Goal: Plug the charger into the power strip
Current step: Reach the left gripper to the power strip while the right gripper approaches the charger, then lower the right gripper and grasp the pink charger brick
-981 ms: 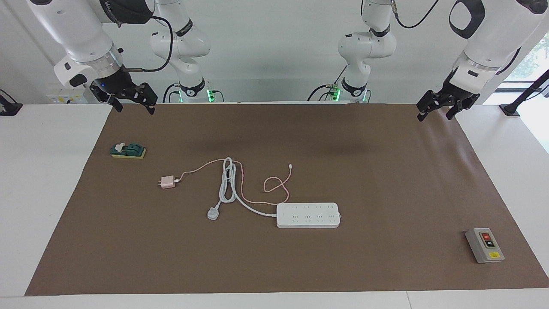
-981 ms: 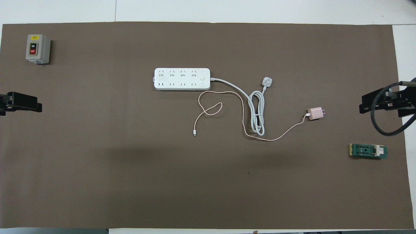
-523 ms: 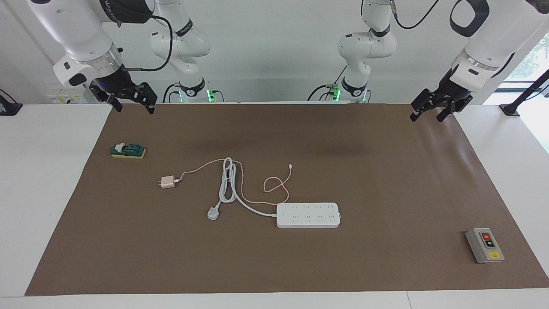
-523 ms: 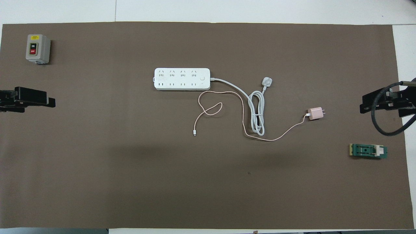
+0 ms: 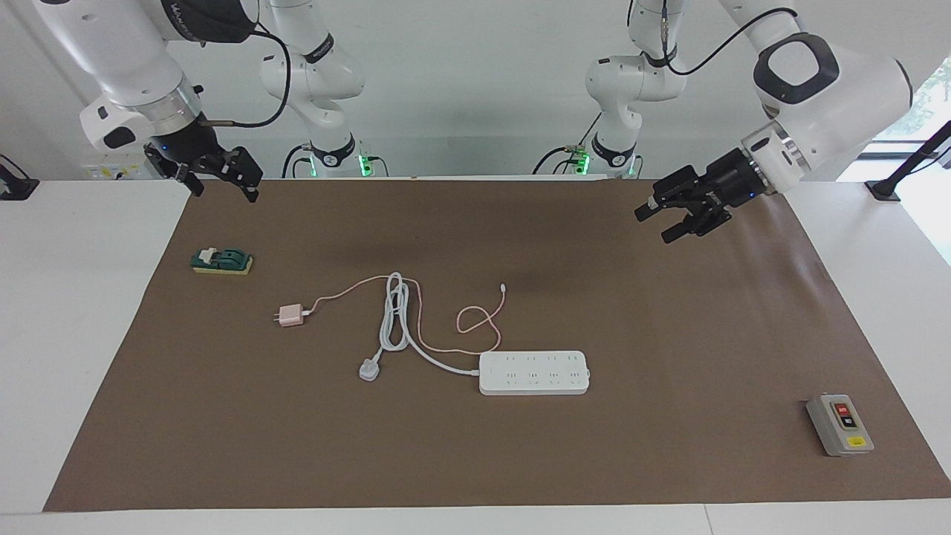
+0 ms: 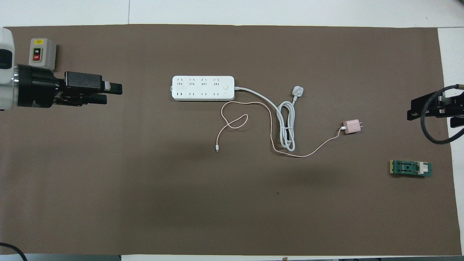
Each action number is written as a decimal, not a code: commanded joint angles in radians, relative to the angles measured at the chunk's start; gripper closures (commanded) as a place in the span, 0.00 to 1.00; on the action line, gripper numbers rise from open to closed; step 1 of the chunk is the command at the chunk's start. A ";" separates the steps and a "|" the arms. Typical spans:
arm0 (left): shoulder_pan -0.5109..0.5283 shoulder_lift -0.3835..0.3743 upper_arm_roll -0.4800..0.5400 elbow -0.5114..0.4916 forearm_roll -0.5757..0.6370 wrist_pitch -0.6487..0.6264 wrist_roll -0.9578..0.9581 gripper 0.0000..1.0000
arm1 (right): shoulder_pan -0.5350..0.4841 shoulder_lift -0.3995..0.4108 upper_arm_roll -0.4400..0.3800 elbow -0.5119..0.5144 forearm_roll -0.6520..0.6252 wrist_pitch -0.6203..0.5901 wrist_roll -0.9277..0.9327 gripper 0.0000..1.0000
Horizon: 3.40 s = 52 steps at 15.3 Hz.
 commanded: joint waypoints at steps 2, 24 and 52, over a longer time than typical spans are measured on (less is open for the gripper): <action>-0.010 0.078 0.006 -0.030 -0.263 0.017 0.176 0.00 | -0.012 -0.005 0.005 -0.072 0.117 0.070 0.355 0.00; -0.148 0.201 0.003 -0.390 -0.773 -0.144 0.640 0.00 | -0.128 0.127 0.005 -0.387 0.369 0.402 0.752 0.00; -0.067 0.202 0.009 -0.370 -0.793 -0.189 0.672 0.00 | -0.219 0.475 -0.009 -0.229 0.568 0.324 0.477 0.00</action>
